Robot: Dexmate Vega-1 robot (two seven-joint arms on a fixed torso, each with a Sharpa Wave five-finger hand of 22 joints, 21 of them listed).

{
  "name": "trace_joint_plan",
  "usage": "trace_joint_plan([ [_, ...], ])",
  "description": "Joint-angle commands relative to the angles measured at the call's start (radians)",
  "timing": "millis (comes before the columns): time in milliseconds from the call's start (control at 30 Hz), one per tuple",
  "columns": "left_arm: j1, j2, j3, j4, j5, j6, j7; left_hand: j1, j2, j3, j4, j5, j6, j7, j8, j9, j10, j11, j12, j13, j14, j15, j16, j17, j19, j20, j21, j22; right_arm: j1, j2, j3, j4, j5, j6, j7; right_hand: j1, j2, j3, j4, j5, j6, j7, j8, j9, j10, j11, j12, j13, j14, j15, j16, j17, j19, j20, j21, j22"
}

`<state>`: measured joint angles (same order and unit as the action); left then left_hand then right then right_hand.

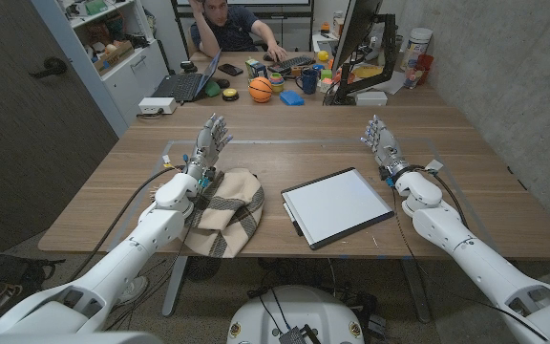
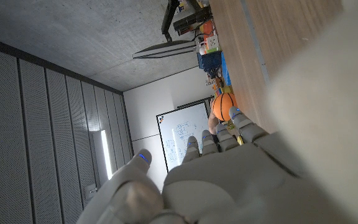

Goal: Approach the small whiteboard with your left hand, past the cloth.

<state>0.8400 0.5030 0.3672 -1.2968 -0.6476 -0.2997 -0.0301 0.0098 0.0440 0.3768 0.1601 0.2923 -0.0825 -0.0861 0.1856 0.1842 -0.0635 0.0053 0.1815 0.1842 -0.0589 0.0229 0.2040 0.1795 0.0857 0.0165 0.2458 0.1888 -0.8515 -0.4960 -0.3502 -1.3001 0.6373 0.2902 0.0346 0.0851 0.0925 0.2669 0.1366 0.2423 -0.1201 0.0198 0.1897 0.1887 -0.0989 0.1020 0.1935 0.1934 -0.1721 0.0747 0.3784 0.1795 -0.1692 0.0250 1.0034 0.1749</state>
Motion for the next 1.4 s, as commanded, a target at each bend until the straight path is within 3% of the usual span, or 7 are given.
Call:
trace_joint_plan([
  [33, -0.002, -0.013, -0.011, 0.002, 0.021, -0.027, 0.007, 0.000, 0.011, 0.005, 0.000, 0.006, -0.003, -0.004, 0.007, 0.002, -0.007, -0.003, 0.006, 0.003, -0.009, -0.001, 0.007, 0.004, 0.009, 0.002, 0.002, 0.004, -0.017, 0.037, 0.049, 0.005, -0.036, -0.015, 0.026, 0.011, -0.002, 0.005, 0.000, 0.004, -0.007, 0.001, 0.004, 0.003, -0.009, -0.002, 0.004, 0.002, -0.092, 0.002, 0.005, 0.002, -0.172, 0.000, 0.022, 0.001],
  [733, -0.035, -0.005, -0.013, -0.032, 0.123, -0.099, 0.053, 0.005, 0.011, 0.000, -0.005, 0.009, 0.006, -0.010, 0.009, 0.002, 0.003, -0.010, 0.009, 0.003, 0.002, -0.006, 0.010, 0.003, 0.016, 0.001, 0.000, 0.003, -0.030, 0.094, 0.126, 0.027, -0.083, -0.025, 0.076, 0.011, -0.001, 0.003, 0.000, 0.005, -0.006, 0.000, 0.004, 0.003, -0.008, 0.000, 0.004, 0.002, -0.090, 0.002, 0.001, 0.002, -0.170, 0.000, 0.015, 0.002],
  [1000, -0.039, 0.008, -0.011, -0.060, 0.196, -0.136, 0.101, 0.018, -0.005, -0.008, -0.021, 0.012, 0.022, -0.064, 0.012, 0.000, 0.009, -0.018, 0.009, 0.002, 0.012, -0.005, 0.011, 0.001, 0.023, 0.011, -0.003, 0.003, -0.030, 0.109, 0.142, 0.036, -0.094, -0.028, 0.091, 0.011, -0.001, 0.002, 0.000, 0.005, -0.007, 0.000, 0.003, 0.003, -0.009, 0.001, 0.003, 0.002, -0.091, 0.002, -0.001, 0.002, -0.169, 0.000, 0.012, 0.002],
  [1400, -0.058, 0.049, -0.009, -0.120, 0.348, -0.171, 0.182, 0.033, -0.029, -0.018, -0.039, 0.015, 0.028, -0.105, 0.011, -0.001, 0.009, -0.023, 0.007, 0.002, 0.012, -0.006, 0.008, 0.000, 0.019, 0.016, -0.011, 0.002, -0.033, 0.125, 0.161, 0.043, -0.106, -0.028, 0.103, 0.010, -0.001, 0.000, 0.000, 0.005, -0.006, 0.000, 0.003, 0.003, -0.007, 0.001, 0.004, 0.002, -0.090, 0.002, -0.004, 0.002, -0.167, 0.000, 0.008, 0.002],
])
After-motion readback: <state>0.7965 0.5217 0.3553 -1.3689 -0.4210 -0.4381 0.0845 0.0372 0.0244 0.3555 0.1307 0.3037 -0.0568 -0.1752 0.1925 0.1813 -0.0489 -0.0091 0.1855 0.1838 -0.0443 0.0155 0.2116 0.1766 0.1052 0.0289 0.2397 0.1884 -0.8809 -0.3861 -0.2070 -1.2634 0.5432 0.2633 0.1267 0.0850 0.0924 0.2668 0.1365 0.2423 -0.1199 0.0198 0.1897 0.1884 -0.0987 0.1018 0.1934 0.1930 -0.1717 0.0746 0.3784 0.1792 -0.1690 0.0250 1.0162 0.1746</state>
